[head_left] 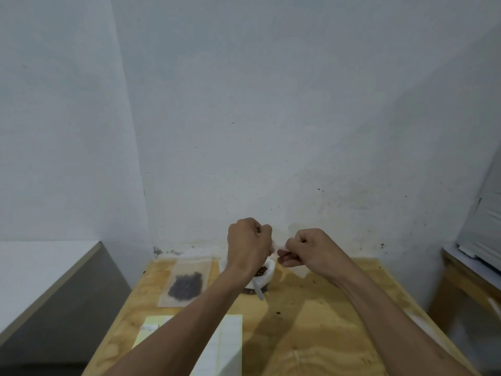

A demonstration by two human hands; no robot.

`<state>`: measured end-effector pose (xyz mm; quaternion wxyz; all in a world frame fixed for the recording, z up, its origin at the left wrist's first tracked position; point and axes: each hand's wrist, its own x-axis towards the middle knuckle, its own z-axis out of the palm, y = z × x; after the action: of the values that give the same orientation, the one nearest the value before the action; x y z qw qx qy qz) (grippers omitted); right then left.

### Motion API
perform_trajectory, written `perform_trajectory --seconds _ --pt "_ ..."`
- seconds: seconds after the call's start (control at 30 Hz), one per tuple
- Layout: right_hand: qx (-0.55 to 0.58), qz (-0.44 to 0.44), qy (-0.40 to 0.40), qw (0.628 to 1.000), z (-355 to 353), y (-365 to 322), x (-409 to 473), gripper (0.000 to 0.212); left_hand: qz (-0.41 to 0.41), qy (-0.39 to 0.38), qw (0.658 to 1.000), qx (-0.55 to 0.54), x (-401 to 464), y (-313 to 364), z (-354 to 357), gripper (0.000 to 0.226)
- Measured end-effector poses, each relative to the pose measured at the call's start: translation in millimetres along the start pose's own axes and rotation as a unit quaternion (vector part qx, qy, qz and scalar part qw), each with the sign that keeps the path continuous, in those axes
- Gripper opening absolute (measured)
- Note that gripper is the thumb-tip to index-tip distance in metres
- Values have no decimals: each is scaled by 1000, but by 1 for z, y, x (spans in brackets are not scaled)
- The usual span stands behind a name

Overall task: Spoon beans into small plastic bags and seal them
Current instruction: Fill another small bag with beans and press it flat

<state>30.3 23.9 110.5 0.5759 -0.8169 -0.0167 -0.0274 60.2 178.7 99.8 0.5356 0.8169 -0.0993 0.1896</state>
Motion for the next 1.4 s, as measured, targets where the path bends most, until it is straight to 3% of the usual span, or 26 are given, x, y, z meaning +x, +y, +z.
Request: perform_trajectory --seconds 0.1,0.17,0.27,0.3,0.37,0.43,0.53,0.67,0.77,0.87,0.93,1.0,1.17,1.3,1.4 --pt "27 29 11 999 0 -4 2 16 44 -56 997 17 1 1 -9 20" --pt "80 53 -5 995 -7 -7 4 10 57 -145 988 17 0 4 -22 25" --pt "121 66 -41 990 -14 -8 3 22 60 -308 946 80 3 6 -43 104" --pt "115 63 -55 990 -13 -8 2 29 69 -335 933 113 5 7 -47 120" --pt "103 54 -88 989 -11 -8 0 34 92 -367 912 159 10 4 -47 133" --pt "81 49 -92 991 -11 -6 1 27 103 -371 904 186 13 0 -44 126" --pt "-19 36 -37 998 -16 0 4 19 134 -336 905 222 13 -6 -38 110" --pt "-130 0 69 989 -18 3 4 20 174 -309 894 275 13 -9 -34 112" --pt "-135 -86 112 981 -17 -3 -1 18 208 -291 878 318 13 -15 -33 118" --pt "-59 -82 11 995 -19 -12 -3 9 234 -279 871 330 12 -22 -29 122" --pt "-29 -35 -57 997 -19 -12 -2 25 254 -266 870 328 10 -25 -24 121" --pt "-34 -8 -91 995 -17 -7 0 18 264 -260 871 322 7 -26 -23 118" --pt "-27 -6 -100 995 -8 -1 4 18 216 -274 896 274 2 -29 -22 109" --pt "-22 0 -109 994 -4 -2 6 30 216 -251 911 244 1 -29 -23 87" --pt "-29 -14 -95 995 2 -3 10 22 209 -237 917 243 3 -30 -27 78"
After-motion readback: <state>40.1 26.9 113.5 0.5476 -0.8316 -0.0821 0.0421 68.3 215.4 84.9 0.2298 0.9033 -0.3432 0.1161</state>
